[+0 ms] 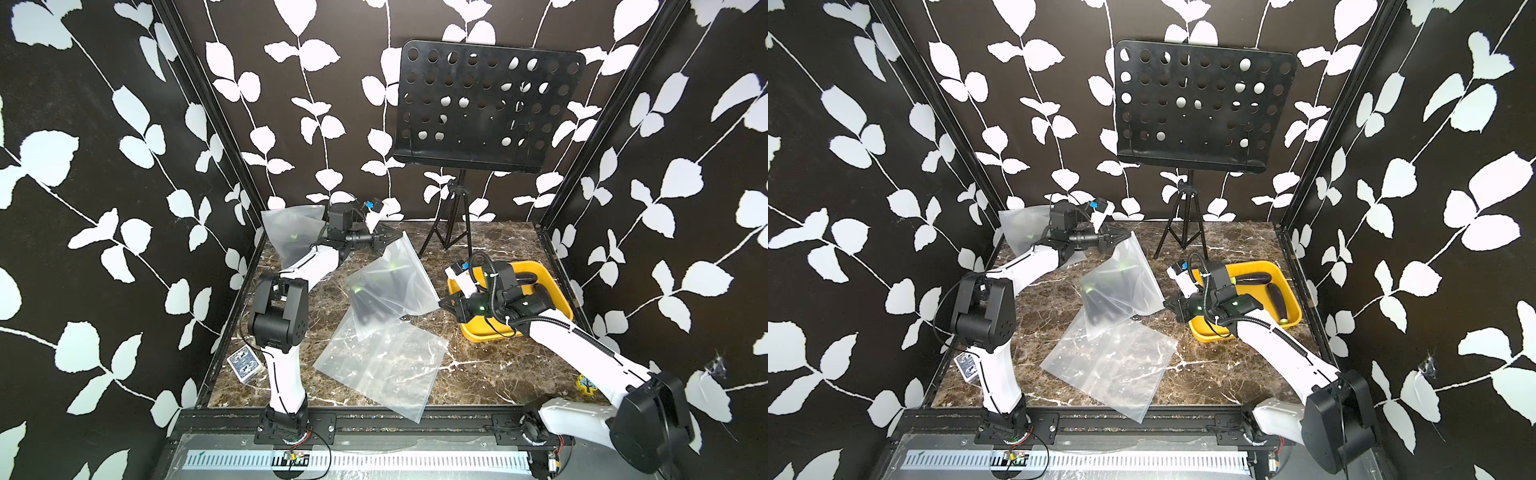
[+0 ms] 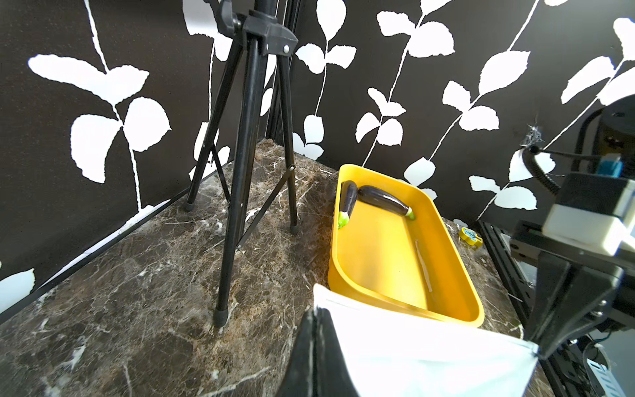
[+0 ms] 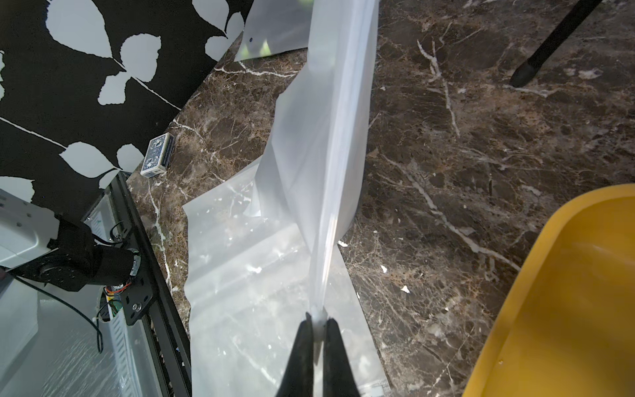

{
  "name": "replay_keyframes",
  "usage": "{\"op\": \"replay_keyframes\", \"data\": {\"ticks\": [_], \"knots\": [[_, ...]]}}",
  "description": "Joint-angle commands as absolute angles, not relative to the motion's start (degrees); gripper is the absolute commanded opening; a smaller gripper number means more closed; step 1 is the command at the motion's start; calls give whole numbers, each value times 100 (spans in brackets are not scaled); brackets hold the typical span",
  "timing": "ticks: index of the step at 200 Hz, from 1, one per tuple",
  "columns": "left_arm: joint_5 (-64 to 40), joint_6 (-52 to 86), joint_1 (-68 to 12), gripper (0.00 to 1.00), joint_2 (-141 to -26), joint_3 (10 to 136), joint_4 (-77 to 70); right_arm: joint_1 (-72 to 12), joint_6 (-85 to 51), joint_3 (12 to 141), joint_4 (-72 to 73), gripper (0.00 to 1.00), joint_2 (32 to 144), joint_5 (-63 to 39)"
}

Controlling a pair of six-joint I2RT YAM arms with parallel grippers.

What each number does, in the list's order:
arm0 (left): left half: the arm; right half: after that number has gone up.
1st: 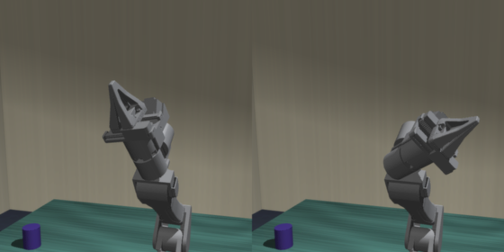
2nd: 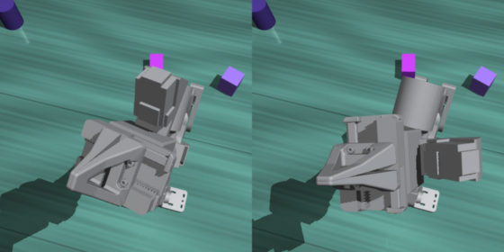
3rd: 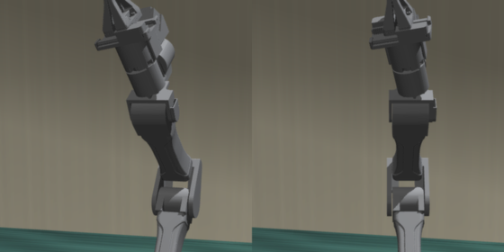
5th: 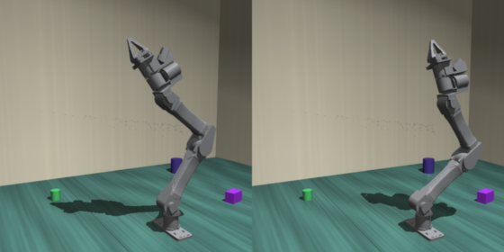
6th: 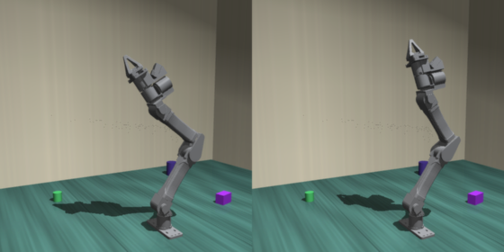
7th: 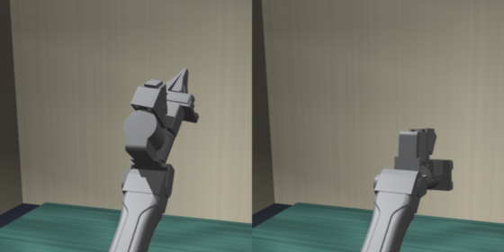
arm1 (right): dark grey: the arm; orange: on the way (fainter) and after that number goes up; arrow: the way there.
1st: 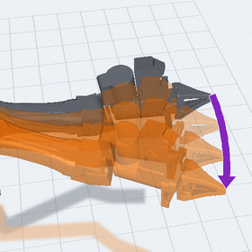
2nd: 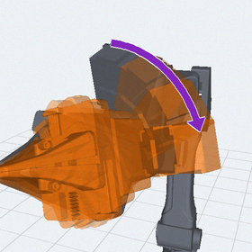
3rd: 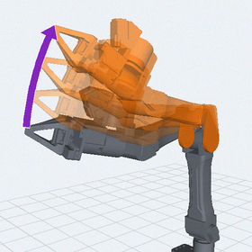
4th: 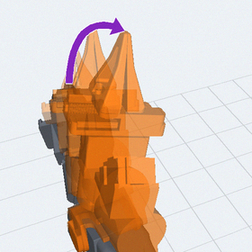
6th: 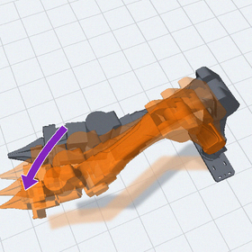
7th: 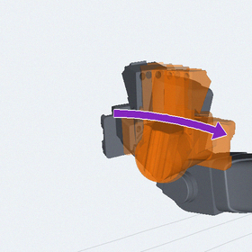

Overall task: Place the eggplant in a zip-top bag and seal the zipper
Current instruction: Zip the zipper on the zipper food storage bag.

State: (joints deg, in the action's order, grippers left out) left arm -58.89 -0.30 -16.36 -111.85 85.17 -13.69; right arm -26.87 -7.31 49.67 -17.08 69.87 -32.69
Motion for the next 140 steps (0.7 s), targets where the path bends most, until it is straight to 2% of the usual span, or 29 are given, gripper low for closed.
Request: {"op": "replay_keyframes", "data": {"ticks": [1, 37, 44, 65, 80, 82, 85, 107, 140], "knots": [[-5320, 83, -1340, 0, -11129, 8774, -1983, -2768, -726, 4789, -2613, 0, 6899, -3342], [-5694, 204, -1384, 0, -11136, 8801, -2007, -2766, -807, 4906, -2142, 1, 7004, -3142], [-5758, 202, -1412, 0, -11136, 8798, -1989, -2763, -928, 4970, -1909, 8, 7066, -3096], [-6034, 262, -1513, 0, -11153, 8776, -2004, -2760, -1238, 5273, -1255, 39, 7340, -3179], [-6030, 396, -1531, 0, -11173, 8750, -2087, -2763, -1391, 5515, -862, 49, 7501, -3028], [-5999, 427, -1530, 0, -11176, 8746, -2110, -2761, -1418, 5558, -835, 54, 7516, -2985], [-5973, 465, -1527, 0, -11189, 8735, -2146, -2764, -1446, 5623, -786, 57, 7541, -2901], [-5593, 475, -1516, 0, -11269, 8819, -2035, -2750, -1570, 5935, -697, 64, 7504, -1995], [-4804, 719, -1505, 0, -11464, 9037, -2129, -2570, -1553, 5815, -805, 68, 7137, -902]]}}
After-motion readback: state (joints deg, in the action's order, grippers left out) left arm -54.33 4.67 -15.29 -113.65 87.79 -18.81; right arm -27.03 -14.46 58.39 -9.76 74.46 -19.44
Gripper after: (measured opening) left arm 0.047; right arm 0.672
